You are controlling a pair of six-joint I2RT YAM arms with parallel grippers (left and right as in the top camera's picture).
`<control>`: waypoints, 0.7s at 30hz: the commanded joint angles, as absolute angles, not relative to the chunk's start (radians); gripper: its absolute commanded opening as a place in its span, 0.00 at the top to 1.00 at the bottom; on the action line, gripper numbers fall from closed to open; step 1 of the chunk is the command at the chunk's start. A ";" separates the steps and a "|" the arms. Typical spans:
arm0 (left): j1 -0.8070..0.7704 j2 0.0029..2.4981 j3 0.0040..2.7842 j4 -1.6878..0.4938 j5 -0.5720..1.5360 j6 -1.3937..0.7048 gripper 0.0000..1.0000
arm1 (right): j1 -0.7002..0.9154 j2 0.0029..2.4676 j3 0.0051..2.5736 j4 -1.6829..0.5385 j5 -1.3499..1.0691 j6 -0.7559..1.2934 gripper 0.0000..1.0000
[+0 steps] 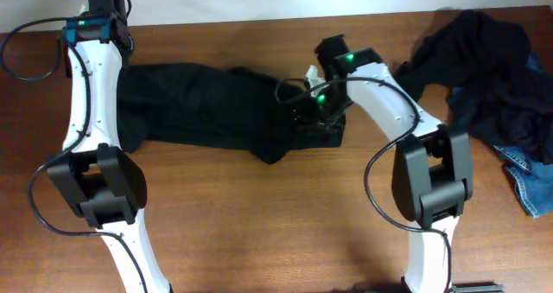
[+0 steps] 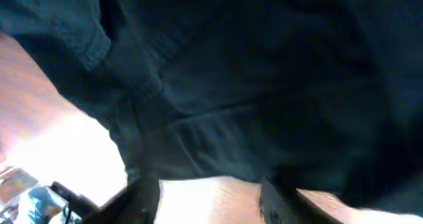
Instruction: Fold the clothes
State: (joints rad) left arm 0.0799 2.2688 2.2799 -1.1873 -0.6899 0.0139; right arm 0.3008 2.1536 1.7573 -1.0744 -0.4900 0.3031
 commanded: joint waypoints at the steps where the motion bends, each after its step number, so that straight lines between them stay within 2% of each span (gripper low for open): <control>1: 0.080 2.276 2.291 -1.185 -0.669 0.008 0.40 | 0.349 2.151 1.720 -1.039 -0.385 0.420 0.54; 5: 0.080 2.276 2.291 -1.185 -0.668 0.008 0.40 | 0.353 2.151 1.699 -1.042 -0.323 0.466 0.51; 11: 0.080 2.276 2.291 -1.181 -0.620 0.008 0.40 | 0.328 2.117 1.706 -1.032 -0.274 0.527 0.27; 17: 0.080 2.283 2.291 -1.180 -0.612 0.008 0.40 | 0.327 2.049 1.705 -1.086 -0.186 0.537 0.21; 21: 0.080 2.307 2.291 -1.179 -0.604 0.008 0.40 | 0.327 2.062 1.682 -1.034 -0.187 0.570 0.21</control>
